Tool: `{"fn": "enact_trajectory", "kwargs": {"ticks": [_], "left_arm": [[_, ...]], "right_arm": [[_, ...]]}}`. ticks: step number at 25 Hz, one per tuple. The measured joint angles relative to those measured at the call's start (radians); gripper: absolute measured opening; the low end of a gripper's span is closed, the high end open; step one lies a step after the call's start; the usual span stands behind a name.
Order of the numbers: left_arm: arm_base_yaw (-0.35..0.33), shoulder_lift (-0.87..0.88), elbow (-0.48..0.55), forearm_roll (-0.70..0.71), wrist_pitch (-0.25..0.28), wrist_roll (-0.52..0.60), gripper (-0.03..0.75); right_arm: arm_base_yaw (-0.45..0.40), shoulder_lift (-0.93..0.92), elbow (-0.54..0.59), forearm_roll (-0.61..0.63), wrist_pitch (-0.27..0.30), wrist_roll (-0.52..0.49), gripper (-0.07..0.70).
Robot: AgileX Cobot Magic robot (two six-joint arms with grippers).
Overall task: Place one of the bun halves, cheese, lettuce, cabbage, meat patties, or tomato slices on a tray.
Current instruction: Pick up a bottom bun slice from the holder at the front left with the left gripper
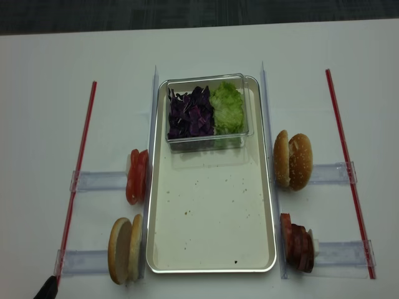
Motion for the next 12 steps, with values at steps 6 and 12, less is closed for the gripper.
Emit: {"fn": "enact_trajectory", "kwargs": {"ticks": [6, 12], "left_arm": [[0.000, 0.000, 0.000, 0.000, 0.000, 0.000, 0.691], [0.000, 0.000, 0.000, 0.000, 0.000, -0.001, 0.692]], "right_arm": [[0.000, 0.000, 0.000, 0.000, 0.000, 0.000, 0.678], [0.000, 0.000, 0.000, 0.000, 0.000, 0.000, 0.678]]}}
